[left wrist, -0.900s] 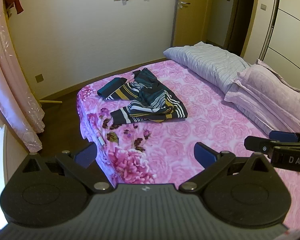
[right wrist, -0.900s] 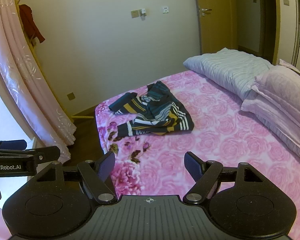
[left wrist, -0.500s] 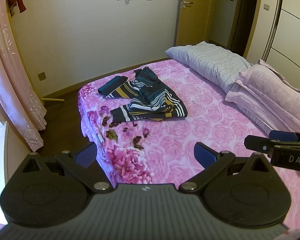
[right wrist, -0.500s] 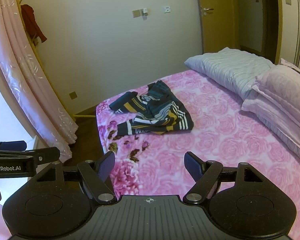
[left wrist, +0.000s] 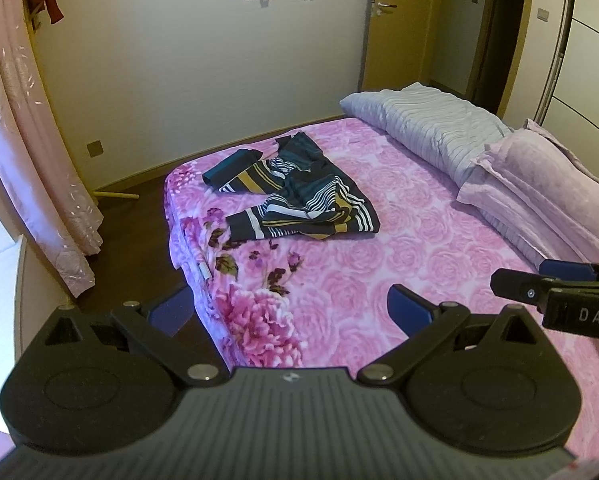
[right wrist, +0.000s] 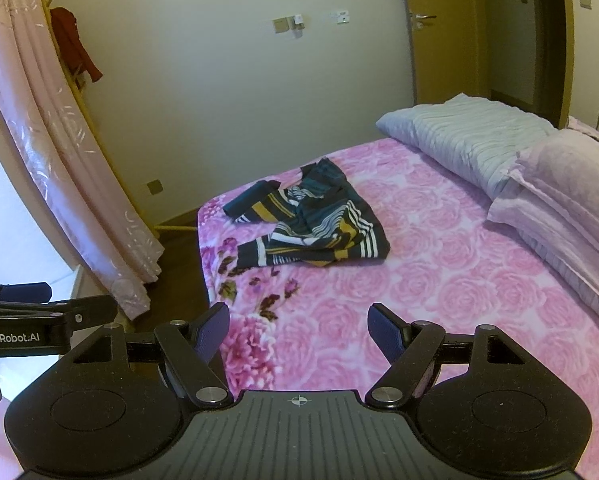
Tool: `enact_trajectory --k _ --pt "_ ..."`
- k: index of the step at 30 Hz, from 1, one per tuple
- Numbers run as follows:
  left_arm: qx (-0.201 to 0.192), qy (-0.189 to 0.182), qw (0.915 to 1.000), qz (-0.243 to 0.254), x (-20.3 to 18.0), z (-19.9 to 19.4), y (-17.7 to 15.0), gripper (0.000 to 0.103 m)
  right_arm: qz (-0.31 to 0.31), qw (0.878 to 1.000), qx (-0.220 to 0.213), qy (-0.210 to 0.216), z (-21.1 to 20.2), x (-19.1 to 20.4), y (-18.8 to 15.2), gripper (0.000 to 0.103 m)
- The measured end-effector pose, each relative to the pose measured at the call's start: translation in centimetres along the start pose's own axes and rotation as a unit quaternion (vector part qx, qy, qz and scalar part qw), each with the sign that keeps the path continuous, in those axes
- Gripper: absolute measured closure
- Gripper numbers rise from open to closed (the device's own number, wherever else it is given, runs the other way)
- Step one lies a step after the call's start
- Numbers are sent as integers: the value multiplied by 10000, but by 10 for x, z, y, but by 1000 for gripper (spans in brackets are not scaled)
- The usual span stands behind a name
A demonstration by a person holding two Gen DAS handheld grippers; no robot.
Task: Fold large clothes
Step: 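Move both tools toward the crumpled striped sweater on the bed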
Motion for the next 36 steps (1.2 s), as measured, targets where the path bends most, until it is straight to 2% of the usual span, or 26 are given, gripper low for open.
enact_trajectory --k 11,21,28,36 --pt "78 173 9998 103 -3 4 2 1 95 9999 66 102 9 -9 -1 30" --pt "168 89 9997 169 0 25 15 1 160 9998 120 29 26 -14 10 30" --pt "268 -64 9994 231 11 59 36 1 270 9994 193 -105 54 -15 24 30" --pt "601 -320 9974 216 42 121 64 1 420 9979 379 -315 111 -10 49 30"
Point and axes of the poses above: each gripper's, at about its wrist camera, not at the fingertips, and z roughly the way its jaws point, x to its left, y to its top, the point moved 9 cm from there along z, roughly the way its jaws point, and after that the axes turned 8 degrees about -y, right-handed, at the moved point
